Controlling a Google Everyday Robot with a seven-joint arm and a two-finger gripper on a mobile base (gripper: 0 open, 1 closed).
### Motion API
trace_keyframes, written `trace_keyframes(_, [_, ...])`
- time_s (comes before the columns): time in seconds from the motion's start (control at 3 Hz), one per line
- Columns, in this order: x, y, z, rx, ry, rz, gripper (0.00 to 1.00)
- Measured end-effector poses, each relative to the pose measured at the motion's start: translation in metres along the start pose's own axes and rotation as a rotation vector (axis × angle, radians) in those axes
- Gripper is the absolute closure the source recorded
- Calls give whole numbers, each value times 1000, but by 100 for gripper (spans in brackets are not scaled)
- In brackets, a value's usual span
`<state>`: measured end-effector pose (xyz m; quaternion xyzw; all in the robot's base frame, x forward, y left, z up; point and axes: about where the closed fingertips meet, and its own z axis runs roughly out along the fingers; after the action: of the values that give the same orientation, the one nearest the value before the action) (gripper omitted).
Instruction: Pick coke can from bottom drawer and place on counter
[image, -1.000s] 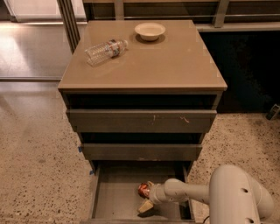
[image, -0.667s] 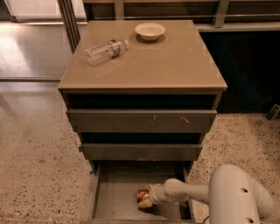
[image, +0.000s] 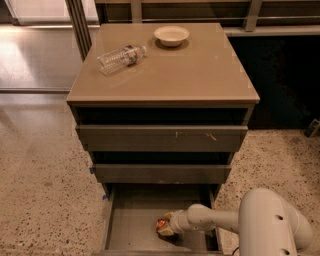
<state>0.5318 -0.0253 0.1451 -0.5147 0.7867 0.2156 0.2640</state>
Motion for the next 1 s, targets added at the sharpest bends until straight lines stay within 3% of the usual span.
trace_keyframes(0.33, [0,0,0,0,0,0,100])
trace_keyframes(1.0, [-14,1,-13,-12,0,-16,100])
